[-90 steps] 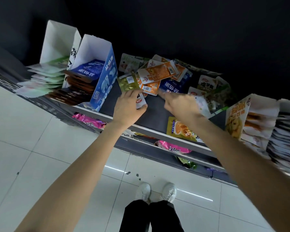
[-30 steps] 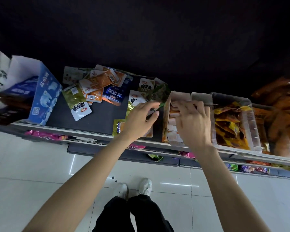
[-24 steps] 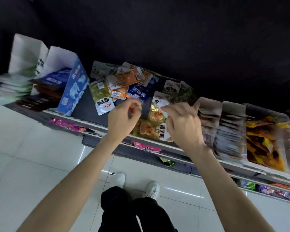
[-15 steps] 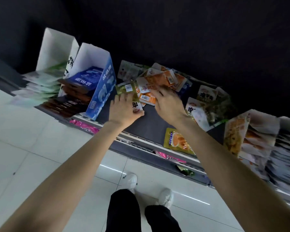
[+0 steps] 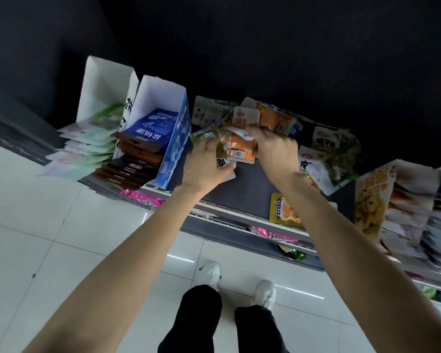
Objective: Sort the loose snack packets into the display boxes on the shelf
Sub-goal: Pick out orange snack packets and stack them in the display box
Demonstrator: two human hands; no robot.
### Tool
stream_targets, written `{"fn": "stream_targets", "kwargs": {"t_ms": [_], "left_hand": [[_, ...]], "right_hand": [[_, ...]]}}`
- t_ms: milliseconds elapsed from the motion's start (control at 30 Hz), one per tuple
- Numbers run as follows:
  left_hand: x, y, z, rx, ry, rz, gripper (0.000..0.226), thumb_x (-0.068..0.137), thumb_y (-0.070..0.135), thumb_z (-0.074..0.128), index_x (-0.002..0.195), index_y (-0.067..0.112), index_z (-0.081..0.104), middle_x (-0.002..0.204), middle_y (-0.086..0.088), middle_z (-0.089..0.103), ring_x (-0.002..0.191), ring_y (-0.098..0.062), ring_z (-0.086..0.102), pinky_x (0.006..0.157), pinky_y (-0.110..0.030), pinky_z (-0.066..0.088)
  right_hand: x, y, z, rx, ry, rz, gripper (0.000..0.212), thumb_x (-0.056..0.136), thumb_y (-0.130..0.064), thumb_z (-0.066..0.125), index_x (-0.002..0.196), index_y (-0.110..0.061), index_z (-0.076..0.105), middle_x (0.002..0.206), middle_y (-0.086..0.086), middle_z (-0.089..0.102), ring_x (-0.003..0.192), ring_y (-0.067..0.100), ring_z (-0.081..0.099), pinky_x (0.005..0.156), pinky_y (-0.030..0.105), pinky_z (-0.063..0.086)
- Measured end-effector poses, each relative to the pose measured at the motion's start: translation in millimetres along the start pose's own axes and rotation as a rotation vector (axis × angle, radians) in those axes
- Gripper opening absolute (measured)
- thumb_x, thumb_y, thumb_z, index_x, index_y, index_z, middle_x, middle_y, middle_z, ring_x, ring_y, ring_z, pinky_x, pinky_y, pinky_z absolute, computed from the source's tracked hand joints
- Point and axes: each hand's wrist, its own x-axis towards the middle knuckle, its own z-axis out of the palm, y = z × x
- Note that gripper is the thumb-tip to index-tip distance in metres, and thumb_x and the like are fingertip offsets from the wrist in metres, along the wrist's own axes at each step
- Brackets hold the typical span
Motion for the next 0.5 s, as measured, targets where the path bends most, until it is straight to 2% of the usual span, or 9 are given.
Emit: {"fn": "stream_targets", "kwargs": {"t_ms": [67, 100, 133, 167, 233, 300, 400, 500], "left_hand": [[-10.7, 16.9, -18.7, -0.334, 0.003, 0.078, 0.066, 0.082, 0.037, 0.068, 0.139, 0.016, 0.039, 0.138, -0.002, 0.045, 0.127, -0.016, 0.041, 0.103, -0.031, 0.036], [-18.6, 27.9, -30.5, -0.487, -0.068, 0.109, 0.065, 0.083, 0.034, 0.068, 0.139, 0.017, 0.039, 0.137, 0.001, 0.047, 0.126, -0.012, 0.041, 0.103, -0.026, 0.035], [-26.8, 39.4, -42.3, -0.608, -0.165, 0.121, 0.061, 0.084, 0.031, 0.068, 0.137, 0.019, 0.041, 0.133, 0.006, 0.05, 0.124, -0.007, 0.044, 0.101, -0.021, 0.036], [-35.4, 50.2, -52.9, -0.703, -0.274, 0.114, 0.053, 0.084, 0.027, 0.068, 0.132, 0.02, 0.046, 0.125, 0.01, 0.055, 0.117, -0.002, 0.05, 0.096, -0.016, 0.039], [-50.7, 67.1, -65.7, -0.778, -0.441, 0.105, 0.032, 0.085, 0.019, 0.067, 0.115, 0.022, 0.055, 0.104, 0.017, 0.061, 0.093, 0.01, 0.059, 0.081, -0.01, 0.048], [-61.1, 80.3, -71.4, -0.697, -0.495, 0.184, 0.024, 0.084, 0.017, 0.068, 0.105, 0.025, 0.057, 0.098, 0.016, 0.064, 0.084, 0.013, 0.061, 0.076, -0.013, 0.052], [-70.8, 97.1, -71.4, -0.507, -0.545, 0.313, 0.021, 0.084, 0.022, 0.069, 0.099, 0.034, 0.059, 0.098, 0.014, 0.067, 0.091, 0.004, 0.063, 0.078, -0.025, 0.054], [-76.5, 118.8, -63.1, -0.29, -0.561, 0.428, 0.019, 0.084, 0.033, 0.068, 0.1, 0.04, 0.062, 0.101, 0.015, 0.068, 0.097, -0.005, 0.063, 0.08, -0.031, 0.052]], "right_hand": [[-21.0, 1.7, -31.7, 0.301, 0.241, 0.189, 0.019, 0.079, -0.004, 0.066, 0.098, -0.008, 0.065, 0.057, 0.005, 0.058, 0.044, 0.026, 0.053, 0.042, 0.028, 0.042], [-34.4, 2.1, -47.3, 0.487, 0.254, 0.321, 0.007, 0.088, -0.006, 0.057, 0.093, -0.006, 0.062, 0.055, 0.004, 0.054, 0.045, 0.024, 0.05, 0.043, 0.03, 0.038], [-47.4, 0.9, -63.6, 0.695, 0.196, 0.462, 0.009, 0.093, -0.009, 0.052, 0.09, -0.006, 0.06, 0.06, 0.004, 0.057, 0.05, 0.022, 0.053, 0.046, 0.033, 0.039], [-61.2, -0.7, -79.4, 0.898, 0.124, 0.583, 0.009, 0.094, -0.011, 0.051, 0.092, -0.007, 0.06, 0.072, 0.005, 0.064, 0.063, 0.021, 0.061, 0.053, 0.037, 0.048], [-88.2, -0.6, -101.4, 1.2, 0.083, 0.729, 0.013, 0.093, -0.009, 0.055, 0.104, -0.011, 0.061, 0.096, 0.001, 0.07, 0.088, 0.016, 0.068, 0.071, 0.038, 0.058], [-113.2, 4.4, -121.1, 1.224, 0.128, 0.776, 0.02, 0.088, -0.008, 0.062, 0.106, -0.017, 0.06, 0.103, 0.002, 0.069, 0.094, 0.017, 0.068, 0.076, 0.044, 0.058], [-154.8, 22.4, -148.0, 1.034, 0.151, 0.813, 0.016, 0.085, -0.014, 0.066, 0.094, -0.026, 0.06, 0.098, -0.001, 0.072, 0.088, 0.017, 0.069, 0.072, 0.048, 0.057], [-197.8, 40.7, -167.9, 0.778, 0.086, 0.671, 0.016, 0.088, -0.015, 0.063, 0.104, -0.019, 0.06, 0.088, -0.001, 0.073, 0.074, 0.016, 0.07, 0.062, 0.043, 0.057]]}}
